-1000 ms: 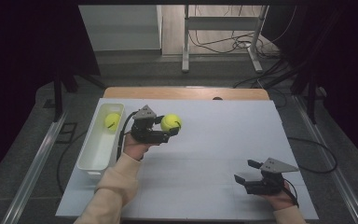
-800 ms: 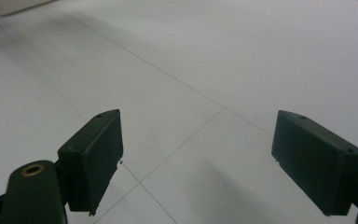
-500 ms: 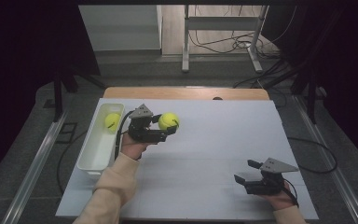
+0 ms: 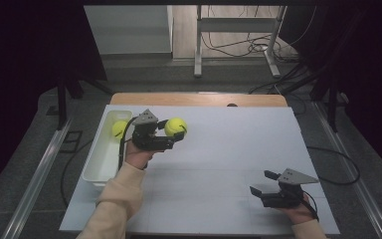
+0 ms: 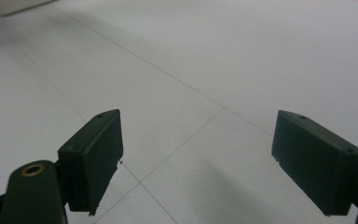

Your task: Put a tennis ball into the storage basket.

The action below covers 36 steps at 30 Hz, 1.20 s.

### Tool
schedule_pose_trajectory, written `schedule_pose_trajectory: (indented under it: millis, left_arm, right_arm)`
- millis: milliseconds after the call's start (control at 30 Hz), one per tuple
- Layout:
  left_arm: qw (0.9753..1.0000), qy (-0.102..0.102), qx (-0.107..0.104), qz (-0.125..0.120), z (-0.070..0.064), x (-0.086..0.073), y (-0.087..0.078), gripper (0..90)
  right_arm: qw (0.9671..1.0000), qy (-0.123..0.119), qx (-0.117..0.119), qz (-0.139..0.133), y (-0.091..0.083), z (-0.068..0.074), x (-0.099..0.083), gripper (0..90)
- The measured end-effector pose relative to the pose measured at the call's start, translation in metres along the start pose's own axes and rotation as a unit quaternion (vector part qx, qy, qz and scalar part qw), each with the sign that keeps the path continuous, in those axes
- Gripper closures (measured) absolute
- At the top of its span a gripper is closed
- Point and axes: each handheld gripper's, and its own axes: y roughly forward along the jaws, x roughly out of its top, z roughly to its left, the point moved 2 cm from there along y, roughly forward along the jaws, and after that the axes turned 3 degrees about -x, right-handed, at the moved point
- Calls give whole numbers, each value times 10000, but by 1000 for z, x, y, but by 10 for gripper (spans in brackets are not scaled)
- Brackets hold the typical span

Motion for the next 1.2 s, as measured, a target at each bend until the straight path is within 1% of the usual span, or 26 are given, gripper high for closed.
schedule_pose_trajectory:
  millis: [733,1033,1200]
  left_arm:
    - [9997,-19,181,-133,6,2,-15,262]
    - [9993,-93,260,-260,11,4,-25,263]
    - [9991,-112,298,-284,13,4,-29,262]
  right_arm:
    - [10000,-8,3,1,0,0,0,167]
    - [10000,-9,2,1,0,0,0,167]
    - [10000,-23,1,1,0,0,0,168]
